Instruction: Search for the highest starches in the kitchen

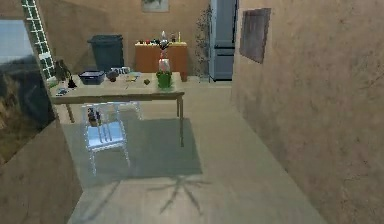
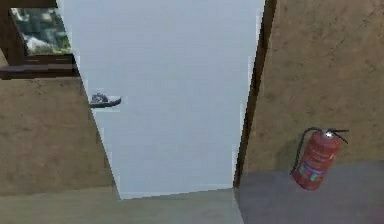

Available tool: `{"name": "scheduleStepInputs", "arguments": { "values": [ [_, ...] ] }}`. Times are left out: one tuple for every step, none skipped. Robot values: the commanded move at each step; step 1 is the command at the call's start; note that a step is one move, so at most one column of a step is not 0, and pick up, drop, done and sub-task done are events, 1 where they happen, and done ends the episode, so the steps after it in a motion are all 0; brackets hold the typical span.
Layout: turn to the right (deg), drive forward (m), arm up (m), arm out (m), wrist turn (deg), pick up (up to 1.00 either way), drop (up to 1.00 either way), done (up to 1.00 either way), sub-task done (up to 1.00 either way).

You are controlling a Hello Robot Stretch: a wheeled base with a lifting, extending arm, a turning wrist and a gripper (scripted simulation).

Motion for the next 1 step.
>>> {"name": "scheduleStepInputs", "arguments": {
  "values": [
    [-6.0, 0.00, 0.00, 0.00, 0.0, 0.00, 0.00, 0.00, 0.00]
  ]
}}
